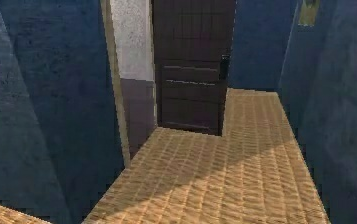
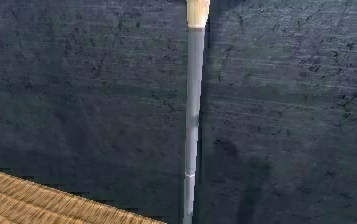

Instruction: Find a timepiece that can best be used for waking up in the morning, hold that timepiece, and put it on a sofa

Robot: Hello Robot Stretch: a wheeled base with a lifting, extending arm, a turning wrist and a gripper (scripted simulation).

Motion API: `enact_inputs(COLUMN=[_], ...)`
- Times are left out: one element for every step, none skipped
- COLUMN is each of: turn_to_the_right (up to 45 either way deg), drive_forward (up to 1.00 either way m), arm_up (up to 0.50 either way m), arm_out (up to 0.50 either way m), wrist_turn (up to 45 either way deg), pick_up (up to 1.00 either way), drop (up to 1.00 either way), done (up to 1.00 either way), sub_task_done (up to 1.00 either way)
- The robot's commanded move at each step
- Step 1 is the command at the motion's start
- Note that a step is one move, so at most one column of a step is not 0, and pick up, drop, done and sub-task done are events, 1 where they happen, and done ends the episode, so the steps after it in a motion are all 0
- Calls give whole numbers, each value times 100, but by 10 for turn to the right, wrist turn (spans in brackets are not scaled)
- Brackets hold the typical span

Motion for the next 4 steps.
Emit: enact_inputs(turn_to_the_right=[30, 0, 0, -420], drive_forward=[0, 100, 85, 0], arm_up=[0, 0, 0, 0], arm_out=[0, 0, 0, 0], wrist_turn=[0, 0, 0, 0], pick_up=[0, 0, 0, 0], drop=[0, 0, 0, 0], done=[0, 0, 0, 0], sub_task_done=[0, 0, 0, 0])
